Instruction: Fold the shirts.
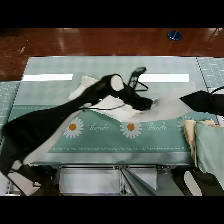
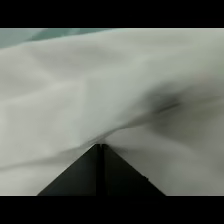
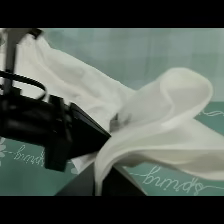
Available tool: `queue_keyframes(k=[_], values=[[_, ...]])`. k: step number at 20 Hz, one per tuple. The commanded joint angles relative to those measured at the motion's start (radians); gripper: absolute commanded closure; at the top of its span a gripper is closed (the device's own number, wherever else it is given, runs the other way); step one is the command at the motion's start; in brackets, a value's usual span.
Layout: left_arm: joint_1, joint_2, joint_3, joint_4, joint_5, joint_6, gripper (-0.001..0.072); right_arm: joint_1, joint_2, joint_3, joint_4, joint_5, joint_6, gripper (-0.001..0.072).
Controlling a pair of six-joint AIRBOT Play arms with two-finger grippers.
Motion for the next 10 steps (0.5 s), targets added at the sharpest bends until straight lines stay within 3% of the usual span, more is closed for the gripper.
queue_keyframes(k=[1,6,10], values=[[-0.080,-0.147,0.118,-0.114,-0.159,-0.034,0.0689,-0.001,0.037,-0.015,0.006,0.006,0.015,0.0693],[-0.060,-0.145,0.122,-0.173,-0.164,-0.008,0.0689,0.000,-0.003,-0.015,0.050,0.006,-0.014,0.0693],[0.165,-0.055,0.121,-0.171,-0.253,0.019,0.0689,0.054,-0.052,-0.014,0.111,-0.009,-0.054,0.0693]])
